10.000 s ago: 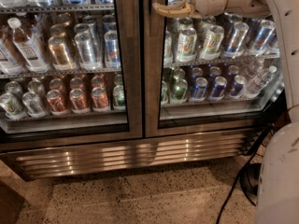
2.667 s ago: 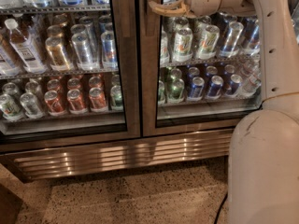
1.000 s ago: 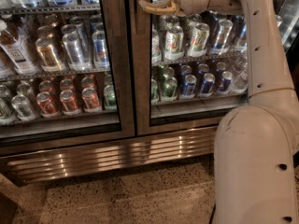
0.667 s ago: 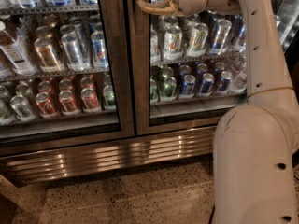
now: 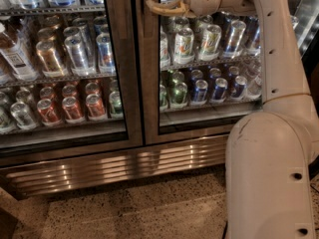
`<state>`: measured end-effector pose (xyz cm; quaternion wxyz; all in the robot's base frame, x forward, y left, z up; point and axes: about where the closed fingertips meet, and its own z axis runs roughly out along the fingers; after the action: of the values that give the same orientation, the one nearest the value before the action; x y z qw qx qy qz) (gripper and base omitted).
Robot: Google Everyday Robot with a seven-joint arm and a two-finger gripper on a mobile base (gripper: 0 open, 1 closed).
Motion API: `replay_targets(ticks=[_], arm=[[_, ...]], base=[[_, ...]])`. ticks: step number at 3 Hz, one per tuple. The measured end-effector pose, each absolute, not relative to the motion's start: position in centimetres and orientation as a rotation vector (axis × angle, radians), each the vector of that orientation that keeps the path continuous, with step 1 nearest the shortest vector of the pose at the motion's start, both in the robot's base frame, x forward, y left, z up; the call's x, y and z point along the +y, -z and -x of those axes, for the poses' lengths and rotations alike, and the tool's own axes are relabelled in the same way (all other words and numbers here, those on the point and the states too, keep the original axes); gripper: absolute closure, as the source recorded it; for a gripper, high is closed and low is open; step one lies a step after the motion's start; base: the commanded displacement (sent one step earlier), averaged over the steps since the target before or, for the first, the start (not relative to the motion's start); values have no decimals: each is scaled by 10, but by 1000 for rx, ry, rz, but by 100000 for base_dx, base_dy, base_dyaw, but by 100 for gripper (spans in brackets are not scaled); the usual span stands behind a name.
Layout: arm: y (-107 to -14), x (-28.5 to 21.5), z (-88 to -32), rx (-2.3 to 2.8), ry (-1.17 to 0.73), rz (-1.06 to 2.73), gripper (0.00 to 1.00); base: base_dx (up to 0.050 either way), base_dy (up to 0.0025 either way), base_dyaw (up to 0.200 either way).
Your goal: Open right fridge door
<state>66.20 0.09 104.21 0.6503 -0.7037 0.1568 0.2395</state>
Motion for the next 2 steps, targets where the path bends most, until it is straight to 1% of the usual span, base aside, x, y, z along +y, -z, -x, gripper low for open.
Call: replay_targets(ticks=[2], arm=[[-1038, 13, -669, 356, -544, 1598, 100]], base=[[0, 0, 0]])
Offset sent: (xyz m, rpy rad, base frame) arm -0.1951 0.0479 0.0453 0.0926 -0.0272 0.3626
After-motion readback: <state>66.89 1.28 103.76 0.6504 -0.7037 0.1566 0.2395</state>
